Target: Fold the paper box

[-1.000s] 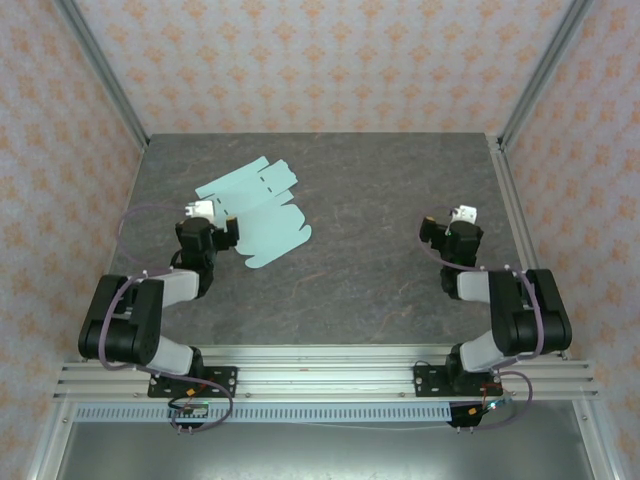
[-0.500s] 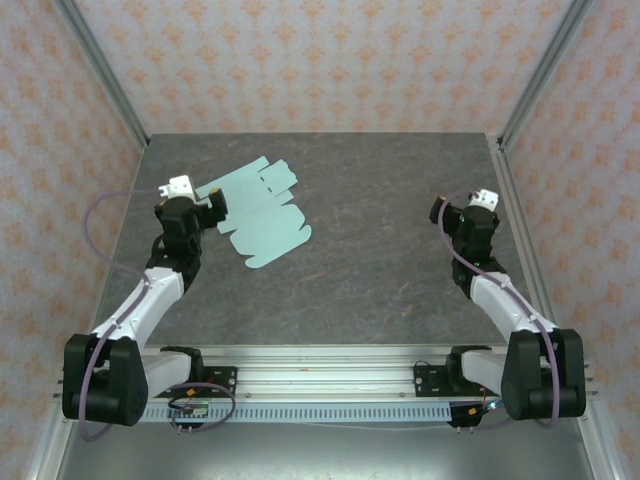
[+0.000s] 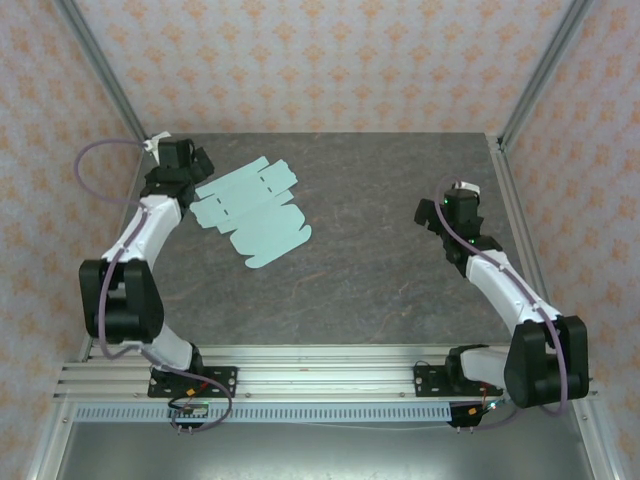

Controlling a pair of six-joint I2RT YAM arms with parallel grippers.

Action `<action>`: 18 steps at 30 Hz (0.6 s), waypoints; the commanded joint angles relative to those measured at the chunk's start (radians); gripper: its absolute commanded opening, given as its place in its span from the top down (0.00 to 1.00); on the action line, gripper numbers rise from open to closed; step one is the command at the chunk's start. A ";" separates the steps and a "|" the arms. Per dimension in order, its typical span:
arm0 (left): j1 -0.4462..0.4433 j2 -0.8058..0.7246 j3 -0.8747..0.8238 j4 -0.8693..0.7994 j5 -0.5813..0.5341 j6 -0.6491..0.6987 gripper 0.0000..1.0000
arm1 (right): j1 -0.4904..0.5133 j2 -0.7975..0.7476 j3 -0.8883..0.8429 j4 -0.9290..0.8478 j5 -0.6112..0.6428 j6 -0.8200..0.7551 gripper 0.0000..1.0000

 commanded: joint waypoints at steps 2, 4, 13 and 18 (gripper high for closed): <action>0.083 0.093 0.050 -0.169 0.142 -0.139 0.00 | 0.013 0.011 0.075 -0.144 -0.021 0.031 0.01; 0.117 0.095 0.010 -0.149 0.207 -0.192 0.00 | 0.019 0.021 0.100 -0.180 -0.038 0.034 0.01; 0.132 0.128 -0.130 -0.044 0.316 -0.232 0.06 | 0.046 0.053 0.151 -0.211 -0.084 0.058 0.01; 0.133 0.187 -0.121 -0.016 0.339 -0.232 0.12 | 0.052 0.052 0.161 -0.225 -0.087 0.054 0.01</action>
